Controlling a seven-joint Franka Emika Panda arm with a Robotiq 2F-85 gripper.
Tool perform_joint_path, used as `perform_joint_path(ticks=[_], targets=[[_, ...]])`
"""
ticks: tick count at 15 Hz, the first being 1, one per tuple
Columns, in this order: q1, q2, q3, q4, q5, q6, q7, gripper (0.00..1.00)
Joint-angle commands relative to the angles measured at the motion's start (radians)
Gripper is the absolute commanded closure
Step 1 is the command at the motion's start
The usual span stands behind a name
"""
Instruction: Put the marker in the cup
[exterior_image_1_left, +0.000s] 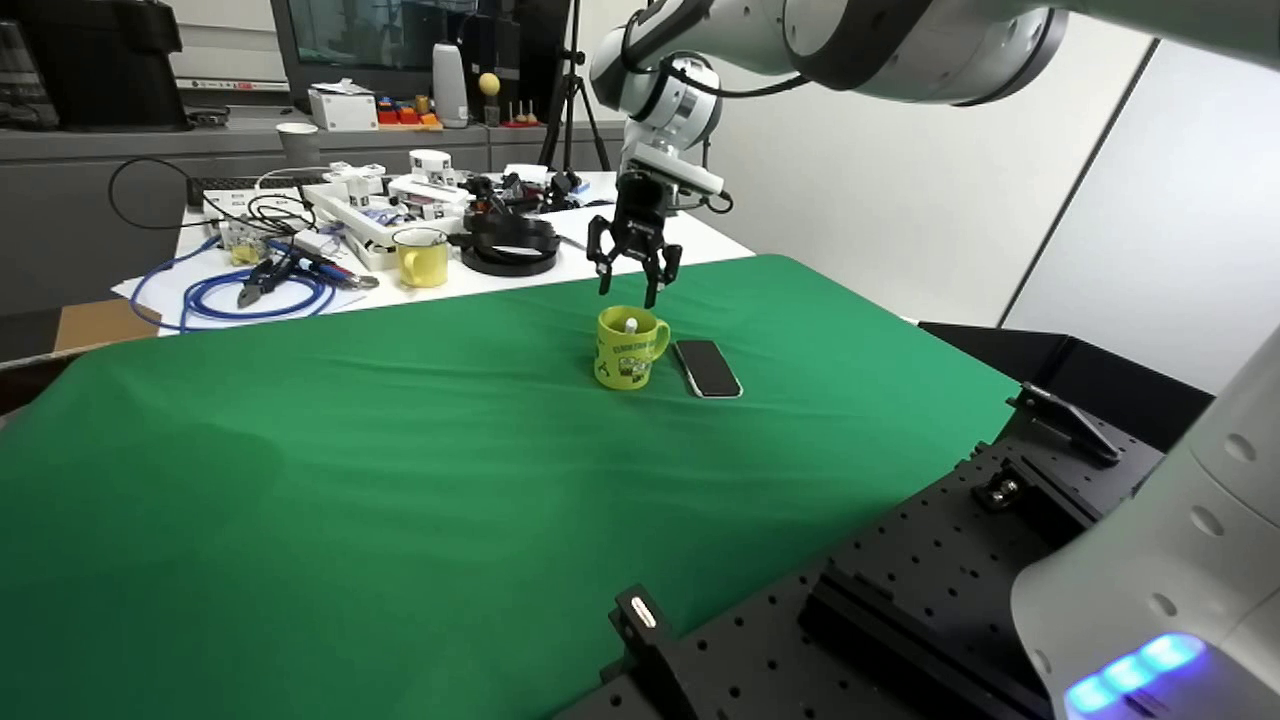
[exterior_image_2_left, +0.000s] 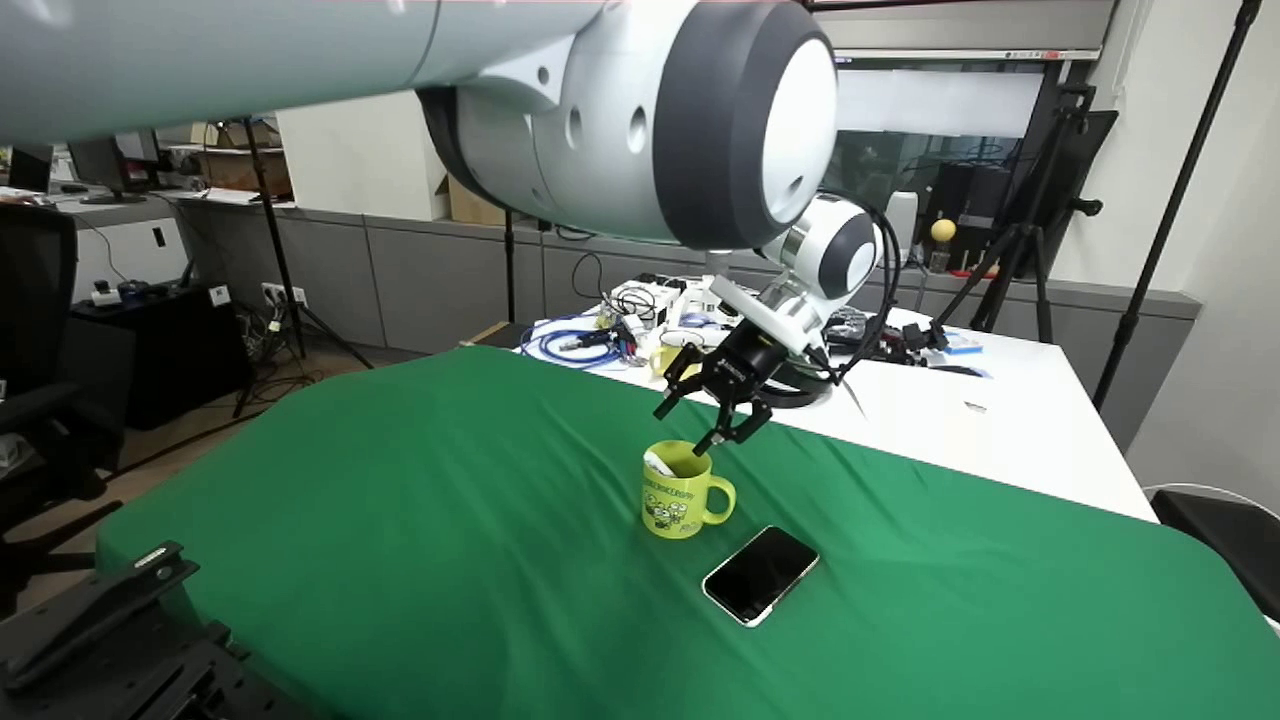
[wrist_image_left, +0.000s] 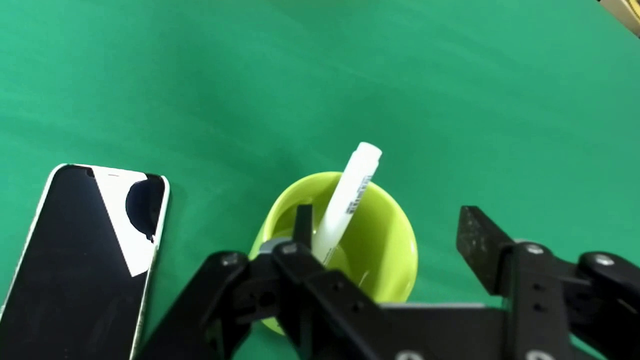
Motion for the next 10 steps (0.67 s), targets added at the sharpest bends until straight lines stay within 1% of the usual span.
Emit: perform_joint_path(ticks=[1,5,6,7,10], targets=[[0.017,-0.006,-0.004,0.053,-0.010,-0.018,0.021,0.00],[0.033,-0.032,-0.006,0.072,-0.013,-0.017,0.013,0.00],[0.035,-0.041,-0.003,0.073,-0.017,-0.035,-0.010,0.00],[0.029,-0.026,0.000,0.050,-0.001,-0.005,-0.006,0.00],[0.035,-0.040,0.000,0.054,-0.002,-0.014,-0.010,0.00]])
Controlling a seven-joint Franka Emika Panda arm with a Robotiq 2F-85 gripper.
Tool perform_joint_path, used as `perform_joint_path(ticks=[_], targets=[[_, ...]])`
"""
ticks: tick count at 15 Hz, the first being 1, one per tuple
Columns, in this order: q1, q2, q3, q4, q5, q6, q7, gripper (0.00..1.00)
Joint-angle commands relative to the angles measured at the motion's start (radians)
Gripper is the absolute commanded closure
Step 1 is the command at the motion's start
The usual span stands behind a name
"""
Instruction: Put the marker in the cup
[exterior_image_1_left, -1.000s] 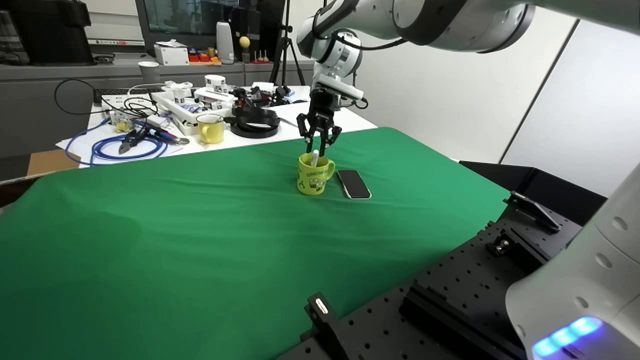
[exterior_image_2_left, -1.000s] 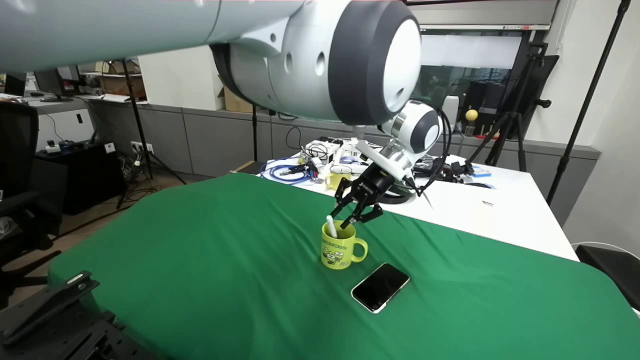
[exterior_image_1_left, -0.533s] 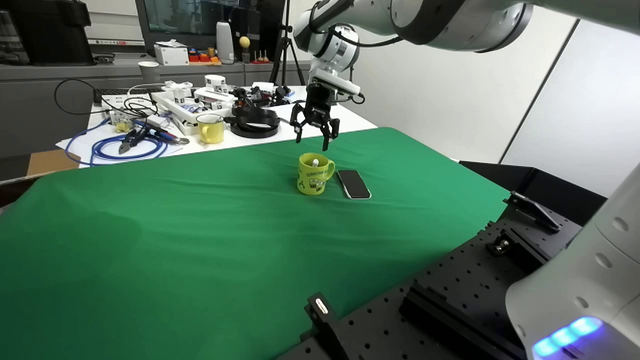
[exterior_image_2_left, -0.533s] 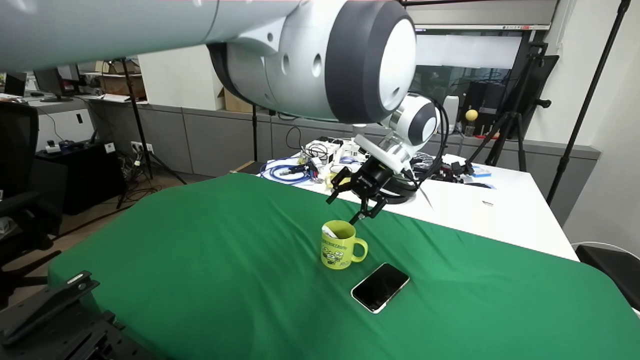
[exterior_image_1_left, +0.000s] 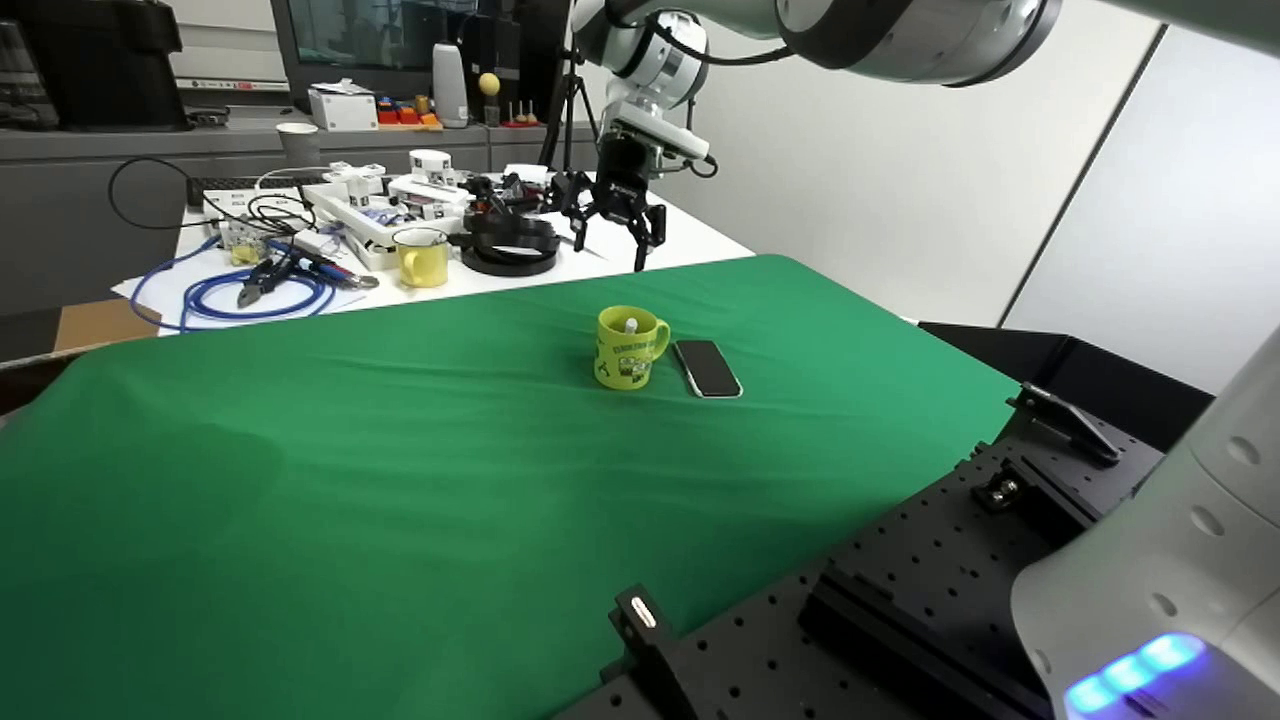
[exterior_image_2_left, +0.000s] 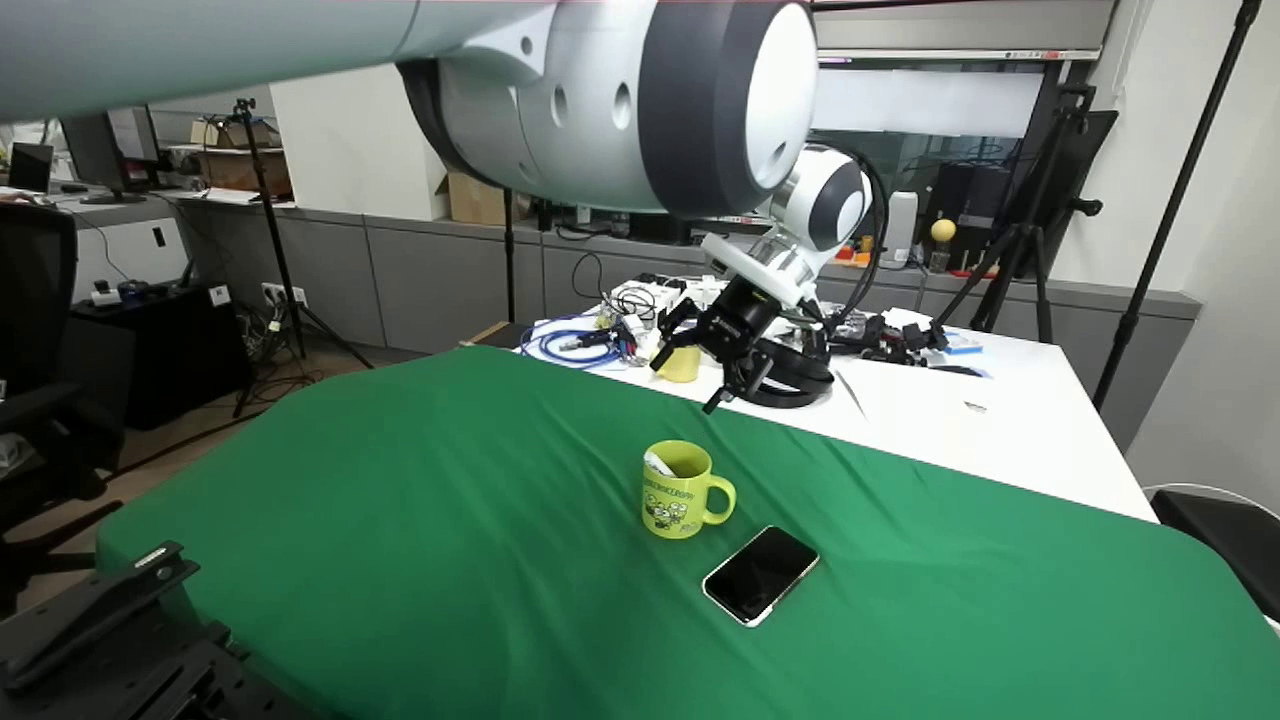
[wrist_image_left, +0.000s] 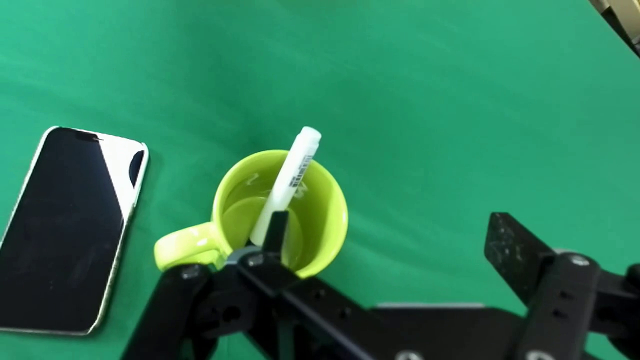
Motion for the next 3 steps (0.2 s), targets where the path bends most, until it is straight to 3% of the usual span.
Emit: perform_joint_path(ticks=[1,3], targets=[[0.000,-0.001,0.000,0.000,0.000,-0.001,-0.001,0.00],[0.000,-0.001,0.000,0.000,0.000,-0.002,-0.002,0.00]])
